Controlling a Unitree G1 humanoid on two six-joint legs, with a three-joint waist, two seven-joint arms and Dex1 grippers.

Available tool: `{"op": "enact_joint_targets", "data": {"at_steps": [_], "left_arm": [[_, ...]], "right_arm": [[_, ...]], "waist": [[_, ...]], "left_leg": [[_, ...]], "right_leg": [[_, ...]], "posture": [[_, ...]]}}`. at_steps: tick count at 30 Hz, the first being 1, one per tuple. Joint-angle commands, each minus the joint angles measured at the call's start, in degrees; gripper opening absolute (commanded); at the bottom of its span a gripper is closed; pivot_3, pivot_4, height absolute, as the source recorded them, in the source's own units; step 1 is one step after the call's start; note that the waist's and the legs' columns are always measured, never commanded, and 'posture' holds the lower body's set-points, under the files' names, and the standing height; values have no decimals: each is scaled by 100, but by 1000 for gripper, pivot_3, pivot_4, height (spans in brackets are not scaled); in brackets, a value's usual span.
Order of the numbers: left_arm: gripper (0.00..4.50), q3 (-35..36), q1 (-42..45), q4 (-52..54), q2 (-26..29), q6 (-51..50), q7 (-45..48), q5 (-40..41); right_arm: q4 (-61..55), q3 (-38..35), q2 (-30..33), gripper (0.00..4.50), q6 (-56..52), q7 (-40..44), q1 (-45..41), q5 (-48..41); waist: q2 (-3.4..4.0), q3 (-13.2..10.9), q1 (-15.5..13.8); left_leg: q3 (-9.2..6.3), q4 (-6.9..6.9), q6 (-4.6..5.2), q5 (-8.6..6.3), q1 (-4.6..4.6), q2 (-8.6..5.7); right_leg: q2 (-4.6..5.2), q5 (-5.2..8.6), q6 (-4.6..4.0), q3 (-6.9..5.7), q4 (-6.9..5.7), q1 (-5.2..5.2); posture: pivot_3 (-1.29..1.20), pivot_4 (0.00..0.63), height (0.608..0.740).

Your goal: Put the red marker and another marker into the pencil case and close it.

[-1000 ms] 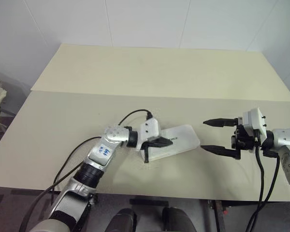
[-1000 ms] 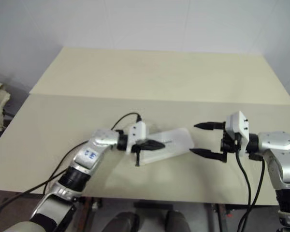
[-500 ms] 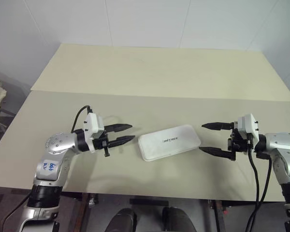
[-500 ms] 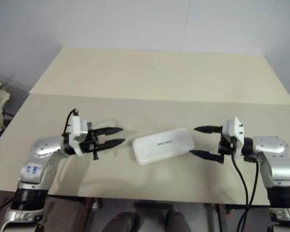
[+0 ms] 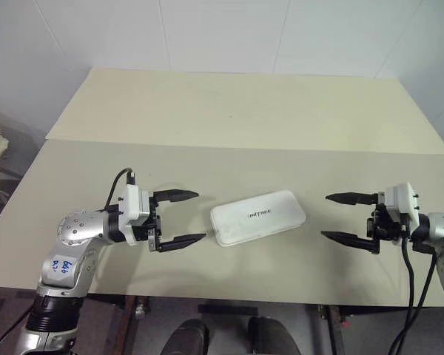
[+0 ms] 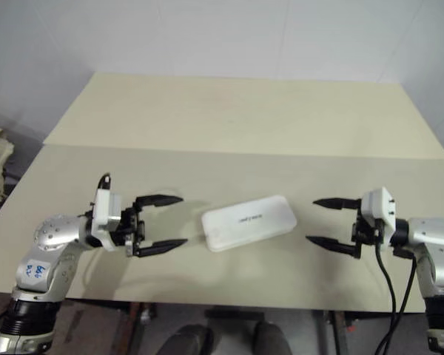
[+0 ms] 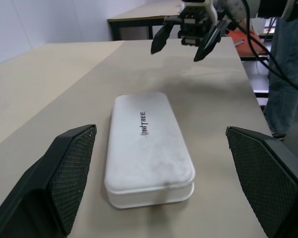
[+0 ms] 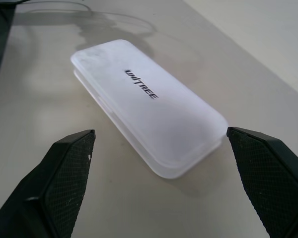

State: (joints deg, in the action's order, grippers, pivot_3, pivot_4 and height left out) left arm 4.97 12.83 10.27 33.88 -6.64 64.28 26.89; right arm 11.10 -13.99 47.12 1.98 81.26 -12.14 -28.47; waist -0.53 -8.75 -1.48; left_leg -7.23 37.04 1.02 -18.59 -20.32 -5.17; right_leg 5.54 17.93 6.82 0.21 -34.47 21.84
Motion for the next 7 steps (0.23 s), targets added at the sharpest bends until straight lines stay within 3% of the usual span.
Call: {"op": "enact_joint_targets", "data": {"at_steps": [1, 7], "left_arm": [[4470, 171, 53, -118, 29, 250, -118, -56], [4470, -44, 404, -466, -115, 350, -231, -177]], "right_arm": [[83, -338, 11, 4500, 301, -140, -17, -52], [-154, -476, -118, 4500, 402, -410, 428, -73]], "waist": [[0, 0, 2], [0, 0, -32]], "left_leg": [[-1, 0, 0, 0, 0, 0], [-7, 0, 1, -1, -1, -3]], "right_leg": [[0, 0, 0, -1, 0, 0], [1, 0, 0, -1, 0, 0]], "posture": [[0, 150, 740], [0, 150, 740]]}}
